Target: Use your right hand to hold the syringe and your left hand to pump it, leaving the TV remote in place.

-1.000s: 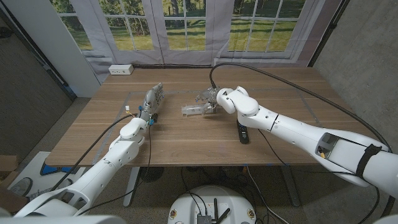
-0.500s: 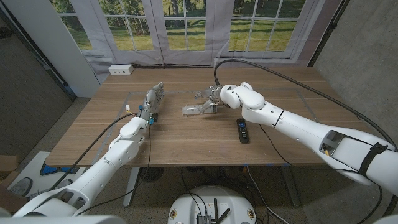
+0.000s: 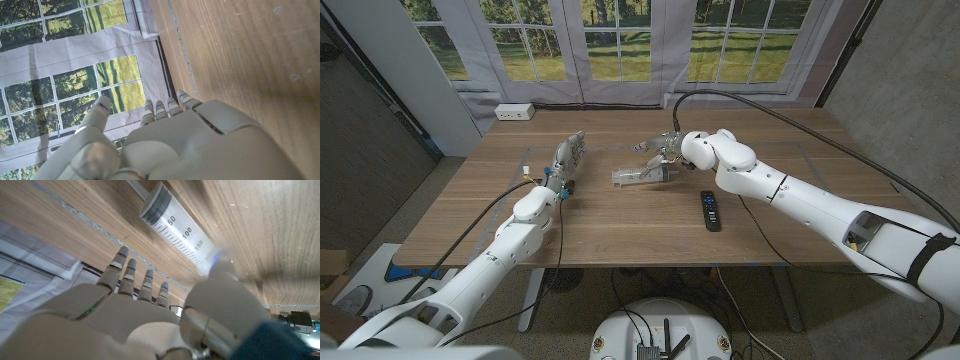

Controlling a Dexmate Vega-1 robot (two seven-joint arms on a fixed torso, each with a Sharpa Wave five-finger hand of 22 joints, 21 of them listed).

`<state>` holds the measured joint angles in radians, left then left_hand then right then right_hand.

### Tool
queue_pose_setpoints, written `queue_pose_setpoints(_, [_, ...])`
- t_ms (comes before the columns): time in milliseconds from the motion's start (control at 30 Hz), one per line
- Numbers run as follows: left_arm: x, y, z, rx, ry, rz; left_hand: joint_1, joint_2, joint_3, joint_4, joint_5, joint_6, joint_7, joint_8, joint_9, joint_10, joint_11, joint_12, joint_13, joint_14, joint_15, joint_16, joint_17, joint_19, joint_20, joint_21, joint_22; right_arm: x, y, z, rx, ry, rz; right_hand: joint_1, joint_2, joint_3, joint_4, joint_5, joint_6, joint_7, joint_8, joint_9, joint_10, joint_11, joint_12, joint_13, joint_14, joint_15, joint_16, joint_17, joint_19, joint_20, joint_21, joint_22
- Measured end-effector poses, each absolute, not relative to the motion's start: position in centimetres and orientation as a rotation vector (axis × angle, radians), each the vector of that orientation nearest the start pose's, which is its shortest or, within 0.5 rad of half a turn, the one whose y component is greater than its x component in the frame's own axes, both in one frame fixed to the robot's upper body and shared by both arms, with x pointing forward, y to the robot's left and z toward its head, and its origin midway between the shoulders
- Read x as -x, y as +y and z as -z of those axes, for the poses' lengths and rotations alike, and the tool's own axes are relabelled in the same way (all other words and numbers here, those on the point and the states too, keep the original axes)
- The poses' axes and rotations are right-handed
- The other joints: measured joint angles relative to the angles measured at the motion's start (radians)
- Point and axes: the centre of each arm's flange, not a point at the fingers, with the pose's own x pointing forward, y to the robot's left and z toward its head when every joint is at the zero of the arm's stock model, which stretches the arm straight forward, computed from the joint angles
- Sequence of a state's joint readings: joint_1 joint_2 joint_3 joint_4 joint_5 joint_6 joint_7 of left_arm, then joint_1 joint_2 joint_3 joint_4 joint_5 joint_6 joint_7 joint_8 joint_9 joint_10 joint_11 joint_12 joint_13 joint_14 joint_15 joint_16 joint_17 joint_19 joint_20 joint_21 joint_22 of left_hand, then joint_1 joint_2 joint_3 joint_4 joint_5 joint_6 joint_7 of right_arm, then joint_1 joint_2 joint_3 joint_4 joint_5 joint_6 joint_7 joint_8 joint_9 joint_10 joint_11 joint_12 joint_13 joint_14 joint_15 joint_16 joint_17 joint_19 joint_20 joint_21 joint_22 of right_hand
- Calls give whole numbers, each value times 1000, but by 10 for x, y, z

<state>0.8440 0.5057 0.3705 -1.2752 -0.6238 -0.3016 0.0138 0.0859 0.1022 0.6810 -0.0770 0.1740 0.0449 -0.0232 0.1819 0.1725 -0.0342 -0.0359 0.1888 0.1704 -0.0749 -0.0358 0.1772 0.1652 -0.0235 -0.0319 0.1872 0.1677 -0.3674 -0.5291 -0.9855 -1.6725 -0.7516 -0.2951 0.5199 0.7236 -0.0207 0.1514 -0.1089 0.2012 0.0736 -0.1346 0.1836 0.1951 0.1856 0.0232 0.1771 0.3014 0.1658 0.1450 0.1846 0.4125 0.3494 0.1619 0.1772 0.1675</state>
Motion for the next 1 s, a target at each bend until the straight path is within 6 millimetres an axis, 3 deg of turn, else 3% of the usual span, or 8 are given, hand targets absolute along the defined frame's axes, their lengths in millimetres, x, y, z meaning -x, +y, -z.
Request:
queue_pose_setpoints(133, [-656,297,35,20,-586,155,5,5,-4,4,0,0,0,0,0,0,0,0,0,0,0,0,0,0,0,0,0,-611,-54,-59,1742,-500,-340,-14,-1,0,0,8,-12,4,0,0,-13,-2,0,-5,-18,-1,0,-5,-10,10,0,0])
queue_pose_setpoints(300, [-656,297,32,10,-590,157,5,5,-4,4,0,0,0,0,0,5,5,0,0,0,0,0,0,0,0,0,0,-610,-61,-63,1686,-509,-324,-35,3,-4,4,8,-15,8,0,-2,-12,-3,5,-14,-27,-38,0,-14,-10,10,0,0])
queue_pose_setpoints(500, [-655,295,29,0,-599,158,8,2,-4,4,0,13,-2,0,0,13,5,0,0,4,4,0,0,9,2,0,0,-608,-76,-67,1614,-519,-282,-44,-3,-4,4,15,-6,17,6,-5,8,-22,15,-23,-14,-68,8,-27,-6,-9,5,0])
queue_pose_setpoints(700, [-655,295,26,-10,-611,157,8,2,-1,7,0,13,-2,0,0,16,5,0,0,11,0,0,0,9,2,0,0,-607,-90,-70,1545,-531,-248,-51,4,-4,4,15,7,18,8,-5,9,-24,15,-28,-10,-72,8,-32,-2,-19,5,0])
queue_pose_setpoints(867, [-657,297,24,-10,-610,152,8,2,-2,7,0,13,-2,0,0,16,5,0,0,11,0,0,0,9,2,0,0,-606,-89,-73,1492,-556,-242,-51,4,-4,4,20,12,24,14,-4,9,-24,15,-33,-10,-73,8,-37,5,-27,5,0])
queue_pose_setpoints(900, [-656,296,22,-16,-625,158,8,2,-1,7,0,13,-2,0,0,16,5,0,0,11,0,0,0,9,2,0,0,-606,-104,-73,1470,-545,-220,-57,10,-4,4,21,12,24,14,-4,9,-24,15,-33,-10,-80,8,-37,9,-30,5,0])
queue_pose_setpoints(1000, [-656,297,23,-17,-627,159,8,2,-2,7,0,13,-2,0,0,16,5,0,0,11,0,0,0,9,2,0,0,-606,-110,-73,1432,-553,-213,-58,10,-4,5,21,18,29,14,-4,9,-23,15,-37,-10,-83,12,-41,3,-35,5,0])
